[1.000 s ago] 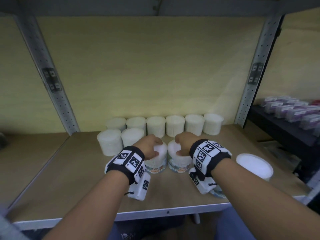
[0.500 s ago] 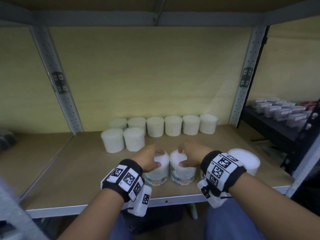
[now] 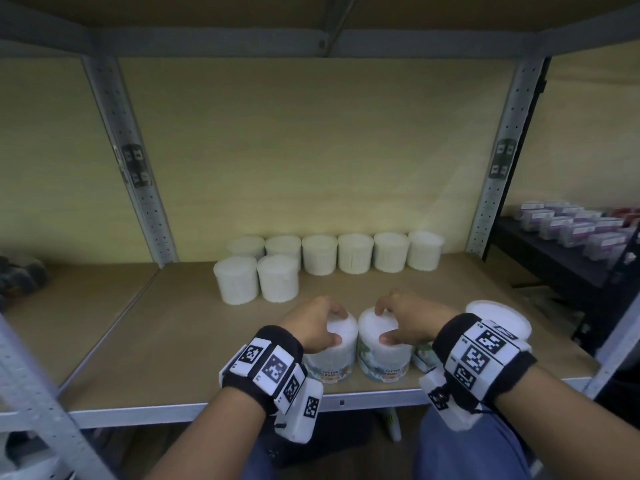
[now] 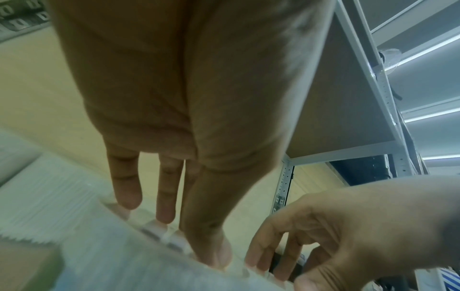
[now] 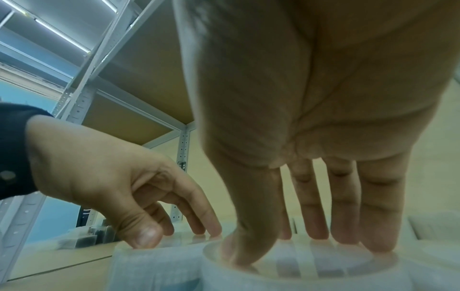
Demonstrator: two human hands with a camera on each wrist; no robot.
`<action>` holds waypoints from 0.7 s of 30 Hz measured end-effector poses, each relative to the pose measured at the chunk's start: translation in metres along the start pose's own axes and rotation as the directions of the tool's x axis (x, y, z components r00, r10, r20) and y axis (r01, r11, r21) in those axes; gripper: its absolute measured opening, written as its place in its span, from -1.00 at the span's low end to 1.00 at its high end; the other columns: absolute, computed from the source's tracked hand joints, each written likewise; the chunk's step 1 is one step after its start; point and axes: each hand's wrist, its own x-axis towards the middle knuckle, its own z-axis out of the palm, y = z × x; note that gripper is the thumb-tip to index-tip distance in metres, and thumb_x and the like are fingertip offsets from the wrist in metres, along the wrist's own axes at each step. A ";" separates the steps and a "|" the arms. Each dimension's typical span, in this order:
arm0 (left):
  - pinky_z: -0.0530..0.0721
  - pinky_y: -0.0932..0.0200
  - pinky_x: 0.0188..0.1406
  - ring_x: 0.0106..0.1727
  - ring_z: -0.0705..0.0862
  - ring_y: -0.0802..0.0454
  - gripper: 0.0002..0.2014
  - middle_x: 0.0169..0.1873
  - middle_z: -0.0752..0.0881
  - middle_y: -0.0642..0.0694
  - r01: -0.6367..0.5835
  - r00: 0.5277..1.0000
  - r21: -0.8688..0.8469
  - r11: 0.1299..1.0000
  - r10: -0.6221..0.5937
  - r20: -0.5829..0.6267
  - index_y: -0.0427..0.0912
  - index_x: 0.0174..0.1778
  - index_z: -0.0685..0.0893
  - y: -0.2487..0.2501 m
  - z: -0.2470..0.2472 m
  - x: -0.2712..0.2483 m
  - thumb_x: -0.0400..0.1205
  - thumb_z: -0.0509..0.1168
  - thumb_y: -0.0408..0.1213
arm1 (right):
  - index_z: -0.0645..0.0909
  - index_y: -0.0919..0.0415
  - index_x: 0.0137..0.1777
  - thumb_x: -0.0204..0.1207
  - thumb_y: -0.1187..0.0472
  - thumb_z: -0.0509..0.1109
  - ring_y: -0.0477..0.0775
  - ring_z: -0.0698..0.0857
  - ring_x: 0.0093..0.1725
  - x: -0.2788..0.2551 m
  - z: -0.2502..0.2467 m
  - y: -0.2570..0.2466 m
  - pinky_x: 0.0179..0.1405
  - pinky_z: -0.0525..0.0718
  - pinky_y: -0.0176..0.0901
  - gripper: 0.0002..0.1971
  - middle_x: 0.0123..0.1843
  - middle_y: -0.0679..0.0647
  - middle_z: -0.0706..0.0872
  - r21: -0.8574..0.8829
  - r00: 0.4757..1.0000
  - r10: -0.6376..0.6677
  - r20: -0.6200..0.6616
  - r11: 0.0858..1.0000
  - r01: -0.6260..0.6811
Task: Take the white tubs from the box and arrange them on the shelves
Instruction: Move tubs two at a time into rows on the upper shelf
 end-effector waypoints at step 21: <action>0.52 0.22 0.18 0.29 0.60 -0.06 -0.59 0.31 0.62 -0.13 0.275 0.915 -0.099 0.956 -0.292 -0.278 -0.19 0.37 0.58 -0.119 -0.094 0.031 0.60 0.33 -0.20 | 0.66 0.18 0.25 0.54 0.10 0.40 0.03 0.64 0.07 0.114 -0.055 -0.096 0.01 0.51 -0.27 -0.69 0.23 0.10 0.69 0.139 0.950 -0.225 -0.214 0.956 0.258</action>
